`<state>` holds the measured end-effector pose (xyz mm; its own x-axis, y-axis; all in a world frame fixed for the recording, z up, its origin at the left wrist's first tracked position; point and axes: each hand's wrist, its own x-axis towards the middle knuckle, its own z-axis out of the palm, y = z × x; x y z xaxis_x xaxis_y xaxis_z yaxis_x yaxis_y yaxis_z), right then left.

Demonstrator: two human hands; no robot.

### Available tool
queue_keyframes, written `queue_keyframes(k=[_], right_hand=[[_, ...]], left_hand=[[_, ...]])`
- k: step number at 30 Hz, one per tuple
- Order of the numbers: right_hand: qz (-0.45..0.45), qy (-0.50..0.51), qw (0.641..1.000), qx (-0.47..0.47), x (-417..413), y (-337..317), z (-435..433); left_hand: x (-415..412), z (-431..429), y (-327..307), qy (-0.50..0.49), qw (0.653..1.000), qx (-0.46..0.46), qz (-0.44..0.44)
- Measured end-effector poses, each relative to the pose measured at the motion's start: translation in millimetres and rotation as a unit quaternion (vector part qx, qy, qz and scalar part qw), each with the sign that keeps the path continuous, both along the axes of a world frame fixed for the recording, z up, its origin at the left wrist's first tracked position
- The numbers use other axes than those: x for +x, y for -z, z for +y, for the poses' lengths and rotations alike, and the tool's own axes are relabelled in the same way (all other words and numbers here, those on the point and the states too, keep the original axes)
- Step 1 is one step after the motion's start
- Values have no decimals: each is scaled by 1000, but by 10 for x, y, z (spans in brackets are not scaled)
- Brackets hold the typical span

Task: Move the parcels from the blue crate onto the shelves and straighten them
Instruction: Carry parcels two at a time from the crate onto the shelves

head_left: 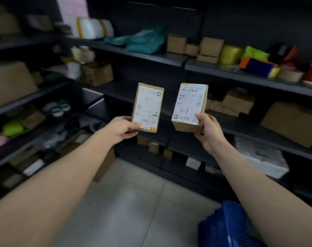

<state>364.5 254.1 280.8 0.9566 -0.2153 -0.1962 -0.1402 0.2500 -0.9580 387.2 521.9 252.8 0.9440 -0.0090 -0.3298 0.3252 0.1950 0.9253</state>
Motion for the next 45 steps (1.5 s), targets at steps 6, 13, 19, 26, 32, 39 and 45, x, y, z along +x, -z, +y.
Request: queue_keyframes(k=[6,13,19,26,32,39,45], right_hand=[[-6,-192,981,-1,334,-91,1665],[-3,-347,938,-5,287,-24,3682],[-1,-446,895,-12,-1,78,5205],[18,-581,812,-54,-516,293,6747],[46,-658,748,-72,-816,494,7871],[67,-712,689,-119,-1226,588,8923],[95,-720,675,-132,-1799,748,9785]], left_hand=[[-596,1641,-58,-172,985,-16,-12],[-1402,3320,-85,-299,954,-3,-9],[-2213,4429,-47,-417,909,4,28],[-3315,5335,160,-531,845,4,58],[-3919,6000,247,-625,777,-3,72],[-4378,6637,389,-672,733,-24,100],[-4975,7419,494,-665,734,3,141]])
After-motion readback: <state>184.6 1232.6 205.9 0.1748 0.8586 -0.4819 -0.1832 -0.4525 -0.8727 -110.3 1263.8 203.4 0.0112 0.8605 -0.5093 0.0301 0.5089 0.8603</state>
